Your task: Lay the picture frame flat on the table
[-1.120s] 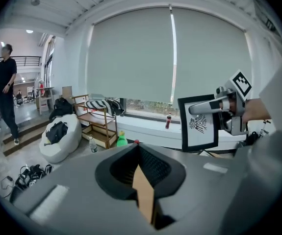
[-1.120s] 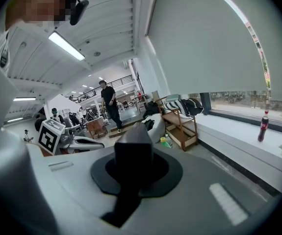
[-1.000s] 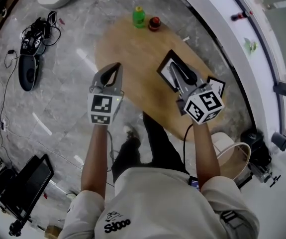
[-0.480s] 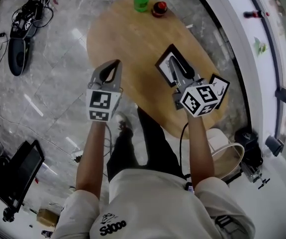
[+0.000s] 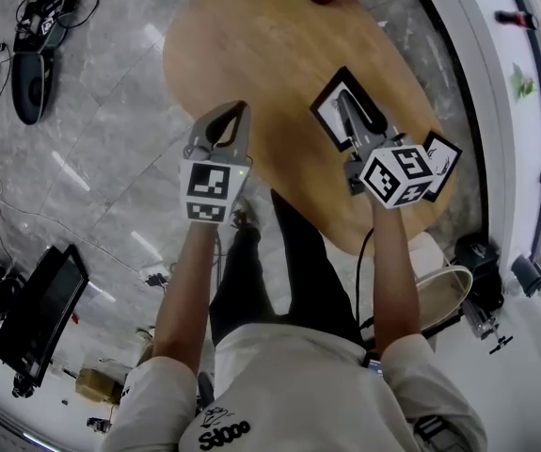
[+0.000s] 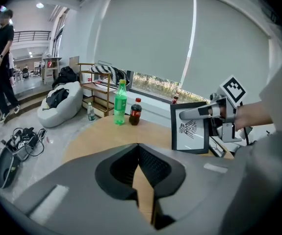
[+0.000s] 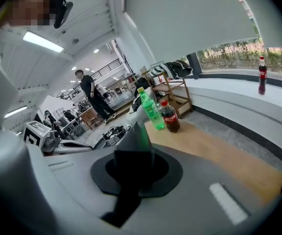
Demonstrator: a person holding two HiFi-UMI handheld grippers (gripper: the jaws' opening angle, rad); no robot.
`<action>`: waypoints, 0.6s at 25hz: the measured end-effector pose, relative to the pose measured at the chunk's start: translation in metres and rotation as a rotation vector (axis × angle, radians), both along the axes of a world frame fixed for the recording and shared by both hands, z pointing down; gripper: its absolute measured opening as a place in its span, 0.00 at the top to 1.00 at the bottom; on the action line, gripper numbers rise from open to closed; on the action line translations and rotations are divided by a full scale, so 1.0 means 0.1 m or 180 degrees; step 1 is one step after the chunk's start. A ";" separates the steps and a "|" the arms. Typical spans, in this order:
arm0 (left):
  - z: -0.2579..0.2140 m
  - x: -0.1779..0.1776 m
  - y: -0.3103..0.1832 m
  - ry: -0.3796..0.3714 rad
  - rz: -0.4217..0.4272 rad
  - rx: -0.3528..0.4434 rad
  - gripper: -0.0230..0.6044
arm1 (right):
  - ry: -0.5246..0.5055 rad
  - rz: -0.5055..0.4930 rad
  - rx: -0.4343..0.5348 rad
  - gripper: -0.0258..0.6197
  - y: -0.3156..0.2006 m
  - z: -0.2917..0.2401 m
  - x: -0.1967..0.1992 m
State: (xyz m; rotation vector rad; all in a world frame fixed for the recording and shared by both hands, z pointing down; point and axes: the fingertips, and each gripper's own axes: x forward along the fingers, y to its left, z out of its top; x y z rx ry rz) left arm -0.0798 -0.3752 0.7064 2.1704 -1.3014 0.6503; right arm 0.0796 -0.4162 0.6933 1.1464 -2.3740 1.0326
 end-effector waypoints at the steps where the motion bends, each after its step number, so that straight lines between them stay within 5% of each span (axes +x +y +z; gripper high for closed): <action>1: 0.06 0.01 0.01 0.0000 0.0000 -0.0022 0.95 | -0.0016 -0.0001 -0.0023 0.94 0.01 0.06 -0.02; 15: 0.51 0.12 0.02 0.0030 0.0042 -0.0148 0.95 | -0.0534 0.0486 -0.0570 0.94 0.18 0.94 0.04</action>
